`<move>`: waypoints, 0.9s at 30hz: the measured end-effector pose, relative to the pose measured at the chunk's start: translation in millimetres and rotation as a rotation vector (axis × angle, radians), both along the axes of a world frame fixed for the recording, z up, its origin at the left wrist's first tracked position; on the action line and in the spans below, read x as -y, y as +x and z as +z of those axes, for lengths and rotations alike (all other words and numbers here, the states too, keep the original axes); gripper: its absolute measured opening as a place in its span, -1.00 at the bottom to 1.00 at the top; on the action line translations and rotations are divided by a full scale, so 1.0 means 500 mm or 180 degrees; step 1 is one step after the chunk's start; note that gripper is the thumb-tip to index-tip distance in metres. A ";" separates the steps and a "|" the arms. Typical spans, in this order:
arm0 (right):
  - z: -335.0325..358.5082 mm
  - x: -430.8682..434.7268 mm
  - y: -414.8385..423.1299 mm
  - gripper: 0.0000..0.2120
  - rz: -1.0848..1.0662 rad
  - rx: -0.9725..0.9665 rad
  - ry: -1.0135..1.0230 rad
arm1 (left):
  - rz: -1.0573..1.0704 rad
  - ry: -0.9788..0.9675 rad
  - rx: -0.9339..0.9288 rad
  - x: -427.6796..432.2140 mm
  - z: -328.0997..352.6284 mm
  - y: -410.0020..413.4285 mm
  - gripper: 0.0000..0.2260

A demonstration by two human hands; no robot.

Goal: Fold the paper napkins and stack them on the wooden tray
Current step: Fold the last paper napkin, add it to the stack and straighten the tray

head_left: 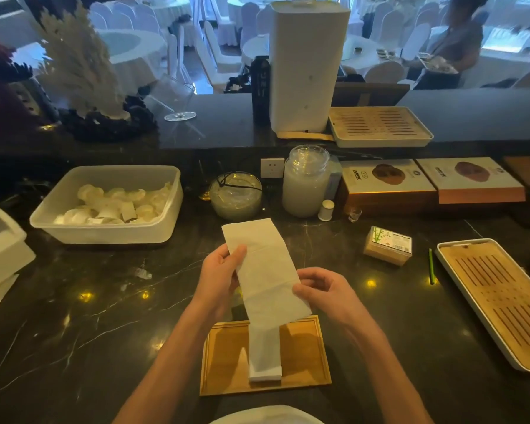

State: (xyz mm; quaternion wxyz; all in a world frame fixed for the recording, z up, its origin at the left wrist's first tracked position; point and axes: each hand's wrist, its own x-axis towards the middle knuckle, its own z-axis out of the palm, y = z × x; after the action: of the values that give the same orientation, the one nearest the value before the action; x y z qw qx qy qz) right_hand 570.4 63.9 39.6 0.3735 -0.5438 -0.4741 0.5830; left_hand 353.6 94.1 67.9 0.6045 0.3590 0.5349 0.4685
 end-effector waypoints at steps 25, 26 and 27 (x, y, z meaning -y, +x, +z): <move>0.028 -0.026 -0.009 -0.78 -0.0691 -0.0552 0.0172 | -0.0841 0.0269 -0.0359 0.011 0.011 -0.012 -0.81; 0.029 -0.025 -0.008 -0.78 -0.0689 -0.0571 0.0177 | -0.0815 0.0288 -0.0335 0.011 0.011 -0.010 -0.82; 0.030 -0.024 -0.007 -0.79 -0.0703 -0.0571 0.0204 | -0.0792 0.0312 -0.0304 0.012 0.011 -0.008 -0.84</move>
State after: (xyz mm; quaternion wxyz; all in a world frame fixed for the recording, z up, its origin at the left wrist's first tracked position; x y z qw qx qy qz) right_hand 567.0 76.1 54.7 0.4934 -0.5262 -0.3945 0.5693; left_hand 349.6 88.2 73.5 0.6135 0.4736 0.4910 0.3978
